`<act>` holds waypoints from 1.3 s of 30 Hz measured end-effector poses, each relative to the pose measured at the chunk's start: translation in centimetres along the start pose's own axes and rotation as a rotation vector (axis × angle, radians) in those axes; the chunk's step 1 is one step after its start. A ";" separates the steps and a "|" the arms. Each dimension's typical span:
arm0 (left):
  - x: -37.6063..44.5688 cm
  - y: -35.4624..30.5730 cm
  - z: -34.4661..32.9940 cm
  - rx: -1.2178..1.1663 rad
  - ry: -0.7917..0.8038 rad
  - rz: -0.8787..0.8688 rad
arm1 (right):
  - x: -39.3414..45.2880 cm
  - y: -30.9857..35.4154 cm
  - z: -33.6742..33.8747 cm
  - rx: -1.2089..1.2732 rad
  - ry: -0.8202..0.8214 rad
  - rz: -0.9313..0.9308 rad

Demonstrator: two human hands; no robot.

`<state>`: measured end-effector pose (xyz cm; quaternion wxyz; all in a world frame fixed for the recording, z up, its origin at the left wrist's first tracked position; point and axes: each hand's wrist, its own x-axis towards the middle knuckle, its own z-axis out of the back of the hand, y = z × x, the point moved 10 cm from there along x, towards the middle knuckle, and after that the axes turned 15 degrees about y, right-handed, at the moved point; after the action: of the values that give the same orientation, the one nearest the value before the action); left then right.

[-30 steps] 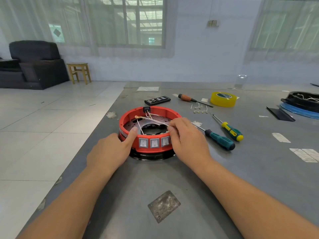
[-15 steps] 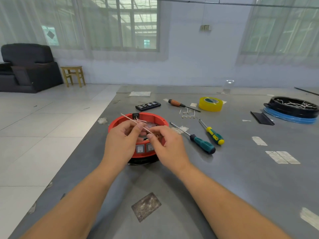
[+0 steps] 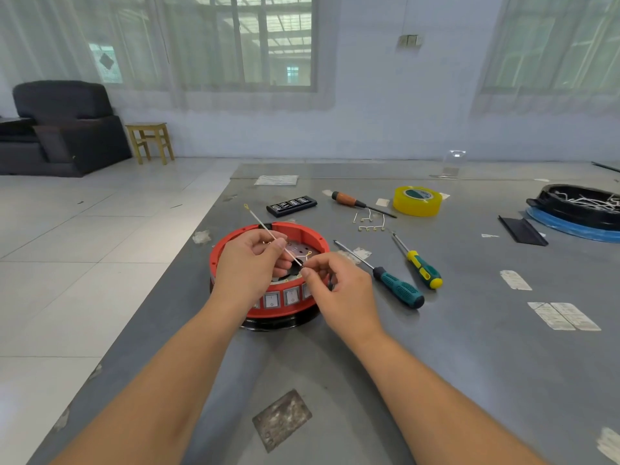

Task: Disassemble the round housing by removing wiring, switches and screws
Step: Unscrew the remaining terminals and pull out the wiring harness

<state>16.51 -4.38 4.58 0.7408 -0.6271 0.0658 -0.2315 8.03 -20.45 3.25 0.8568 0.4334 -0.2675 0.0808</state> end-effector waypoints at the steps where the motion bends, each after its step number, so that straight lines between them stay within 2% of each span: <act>1: 0.3 0.0 0.1 -0.003 0.003 0.006 | 0.1 -0.1 0.1 -0.003 -0.004 -0.012; 6: 1.4 -0.5 0.3 0.039 -0.013 -0.020 | 1.2 -0.2 1.3 -0.068 -0.038 -0.053; 12: 3.4 -1.4 -1.2 0.124 0.034 -0.070 | 2.5 -1.9 1.7 0.024 0.051 -0.170; 15: 3.9 -0.8 -2.4 0.411 0.088 -0.031 | 3.5 -4.1 3.0 0.048 0.003 -0.305; 18: 4.0 0.5 -4.3 0.770 0.238 0.032 | 4.7 -7.5 4.6 0.049 -0.034 -0.483; 20: 4.1 1.6 -5.1 0.985 0.308 0.083 | 6.1 -9.7 5.4 -0.030 -0.016 -0.573; 22: 4.3 2.4 -5.6 1.085 0.350 0.119 | 7.8 -12.0 6.1 -0.115 0.006 -0.650; 29: 4.6 3.4 -5.9 1.128 0.322 0.100 | 14.4 -19.1 5.7 -0.418 0.083 -0.823; 39: 4.4 3.6 -5.8 1.151 0.274 0.081 | 18.6 -21.6 3.0 -0.658 0.077 -0.869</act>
<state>19.14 -11.09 0.77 0.9548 -0.0857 0.0485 -0.2806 30.55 -37.75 -0.59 0.9108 0.2099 -0.0435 -0.3530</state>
